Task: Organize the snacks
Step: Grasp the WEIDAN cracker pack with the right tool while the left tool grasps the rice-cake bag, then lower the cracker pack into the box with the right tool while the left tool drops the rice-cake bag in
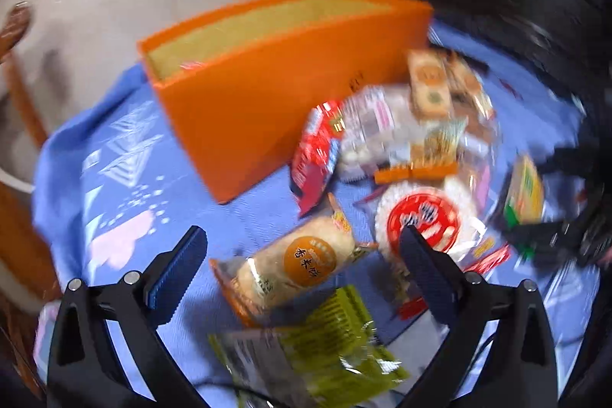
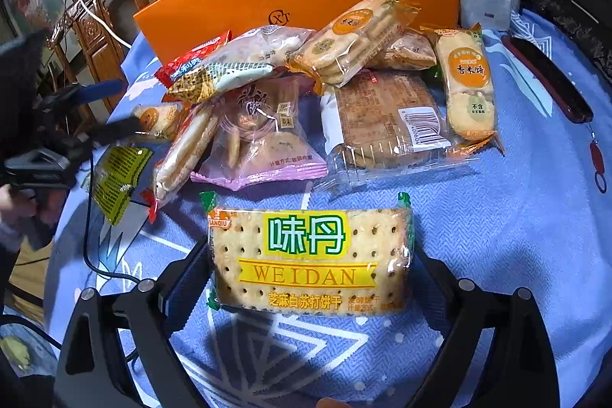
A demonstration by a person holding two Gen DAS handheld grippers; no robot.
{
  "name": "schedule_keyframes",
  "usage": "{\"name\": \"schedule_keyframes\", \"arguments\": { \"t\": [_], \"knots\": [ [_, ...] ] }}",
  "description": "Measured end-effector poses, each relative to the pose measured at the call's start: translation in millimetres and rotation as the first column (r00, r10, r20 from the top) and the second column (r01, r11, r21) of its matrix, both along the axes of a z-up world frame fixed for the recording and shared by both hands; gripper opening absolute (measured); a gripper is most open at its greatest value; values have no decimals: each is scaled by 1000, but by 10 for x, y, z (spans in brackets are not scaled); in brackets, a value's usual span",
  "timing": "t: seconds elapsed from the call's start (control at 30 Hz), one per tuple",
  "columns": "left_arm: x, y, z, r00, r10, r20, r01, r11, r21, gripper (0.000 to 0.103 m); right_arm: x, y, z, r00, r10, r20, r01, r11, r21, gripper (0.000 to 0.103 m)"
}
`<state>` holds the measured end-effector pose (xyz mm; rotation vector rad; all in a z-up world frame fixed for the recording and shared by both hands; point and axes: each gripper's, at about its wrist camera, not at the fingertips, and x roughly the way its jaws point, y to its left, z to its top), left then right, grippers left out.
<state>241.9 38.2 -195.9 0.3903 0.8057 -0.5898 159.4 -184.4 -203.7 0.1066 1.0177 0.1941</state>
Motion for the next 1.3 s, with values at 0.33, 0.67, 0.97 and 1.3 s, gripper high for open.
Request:
{"name": "schedule_keyframes", "arguments": {
  "t": [0.33, 0.67, 0.97, 1.3],
  "knots": [
    [377, 53, -327, 983, -121, -136, 122, 992, 5, 61, 70, 17, -4, 1000, -8, -21, 7, 1000, -11, 95],
    [22, 145, -284, 993, -3, -121, 1, 1000, -21, 36, 61, 14, -6, 999, -25, -26, 25, 1000, -7, 94],
    [-377, 160, -5, 990, 105, -95, -114, 988, -102, 36, -127, -69, 140, 999, -42, 8, 42, 999, 12, 94],
    [-656, 192, 672, 978, 209, -15, -208, 959, -191, 36, -238, -142, 607, 994, -26, 103, 25, 1000, 7, 94]
  ]
}}
